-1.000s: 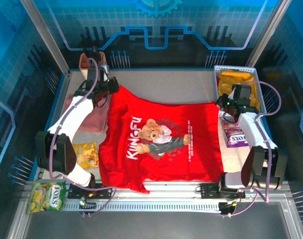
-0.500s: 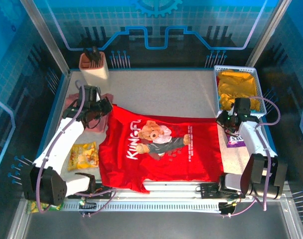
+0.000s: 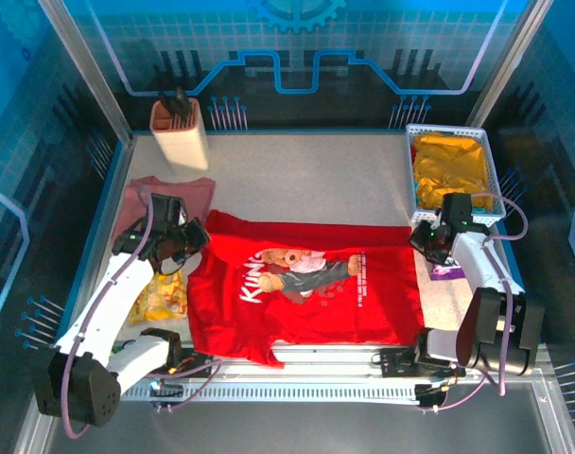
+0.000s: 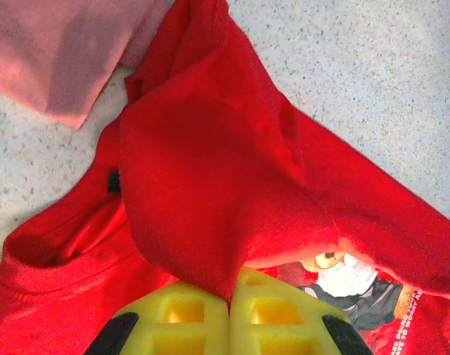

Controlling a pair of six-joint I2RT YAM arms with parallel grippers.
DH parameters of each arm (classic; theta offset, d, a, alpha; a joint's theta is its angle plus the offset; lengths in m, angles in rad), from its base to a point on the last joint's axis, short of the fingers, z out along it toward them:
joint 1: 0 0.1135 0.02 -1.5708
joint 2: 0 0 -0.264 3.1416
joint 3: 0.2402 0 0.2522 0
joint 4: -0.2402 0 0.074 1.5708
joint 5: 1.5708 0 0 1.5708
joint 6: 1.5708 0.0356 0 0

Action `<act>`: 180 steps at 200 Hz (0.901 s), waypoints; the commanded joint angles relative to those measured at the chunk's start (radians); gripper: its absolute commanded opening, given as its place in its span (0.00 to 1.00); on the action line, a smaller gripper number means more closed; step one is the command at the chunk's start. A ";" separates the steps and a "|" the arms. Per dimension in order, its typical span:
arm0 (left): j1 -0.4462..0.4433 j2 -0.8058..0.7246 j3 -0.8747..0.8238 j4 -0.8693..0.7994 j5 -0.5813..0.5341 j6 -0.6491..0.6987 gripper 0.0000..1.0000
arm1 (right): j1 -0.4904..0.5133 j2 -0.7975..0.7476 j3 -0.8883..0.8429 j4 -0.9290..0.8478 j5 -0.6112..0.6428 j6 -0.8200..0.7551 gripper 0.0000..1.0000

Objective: Fold and stack the t-shirts

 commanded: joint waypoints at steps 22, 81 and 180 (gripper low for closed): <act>0.006 -0.037 -0.060 -0.025 0.034 -0.037 0.00 | -0.017 -0.003 -0.057 -0.031 0.014 -0.024 0.00; 0.007 -0.062 -0.116 -0.042 0.031 -0.042 0.00 | -0.018 0.013 -0.099 -0.028 0.029 -0.031 0.00; 0.005 -0.077 -0.218 -0.053 0.000 -0.069 0.03 | -0.018 0.062 -0.113 -0.019 0.031 -0.038 0.01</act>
